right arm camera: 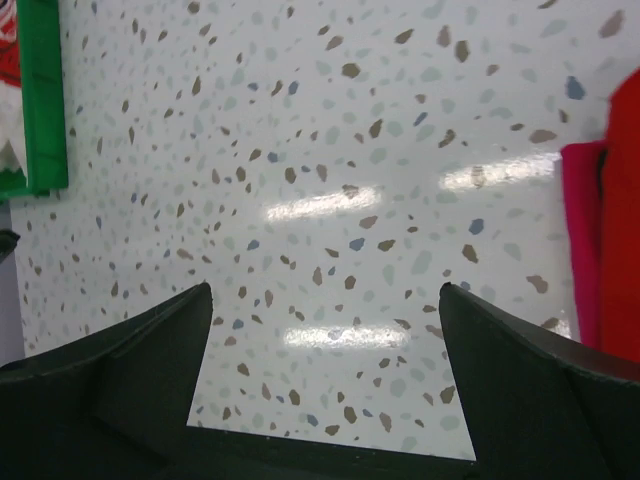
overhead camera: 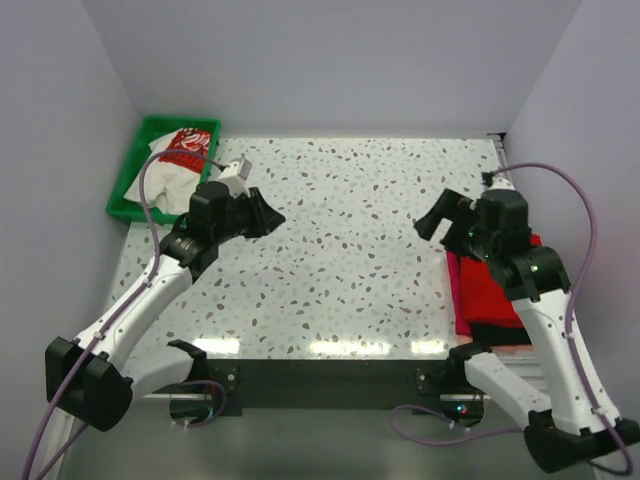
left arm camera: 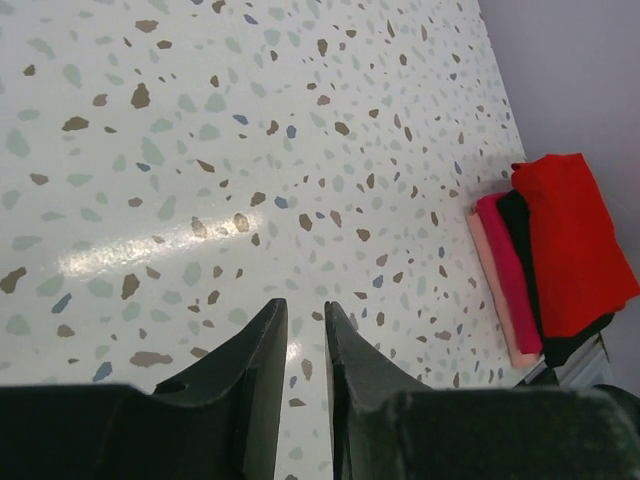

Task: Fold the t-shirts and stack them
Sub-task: Reset both grippers

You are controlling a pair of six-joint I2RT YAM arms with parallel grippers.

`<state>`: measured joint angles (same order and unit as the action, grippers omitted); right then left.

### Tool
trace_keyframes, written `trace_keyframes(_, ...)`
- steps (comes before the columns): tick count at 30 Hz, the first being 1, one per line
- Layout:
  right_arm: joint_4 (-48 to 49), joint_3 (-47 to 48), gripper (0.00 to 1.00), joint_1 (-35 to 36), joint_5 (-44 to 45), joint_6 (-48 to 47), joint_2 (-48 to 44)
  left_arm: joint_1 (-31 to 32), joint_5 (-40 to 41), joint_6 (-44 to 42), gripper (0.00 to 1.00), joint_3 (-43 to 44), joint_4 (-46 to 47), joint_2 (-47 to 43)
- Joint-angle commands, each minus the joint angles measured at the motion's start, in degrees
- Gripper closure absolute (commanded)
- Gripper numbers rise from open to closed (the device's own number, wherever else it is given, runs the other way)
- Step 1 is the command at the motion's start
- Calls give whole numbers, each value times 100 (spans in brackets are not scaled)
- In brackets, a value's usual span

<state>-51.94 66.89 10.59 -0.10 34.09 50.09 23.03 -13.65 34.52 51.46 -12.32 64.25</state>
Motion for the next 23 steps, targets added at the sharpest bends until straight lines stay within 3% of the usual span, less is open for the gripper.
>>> trace_keyframes(1,1132,-89,1,1314,1229,397,441,0,608,-490,73,-57,-262,-404)
trace_keyframes(2,1299,-184,1,1897,1475,414,580,0,696,-534,73,-57,-323,-465)
trace_keyframes(8,2003,-256,1,3482,2707,292,1582,0,1250,-728,72,-294,-570,-861)
trace_keyframes(13,2925,-729,1,3582,2585,160,1672,0,1637,-745,72,-479,-728,-1133)
trace_keyframes(23,2821,-722,1,3582,3024,-156,1724,0,2050,-728,71,-594,-728,-1292)
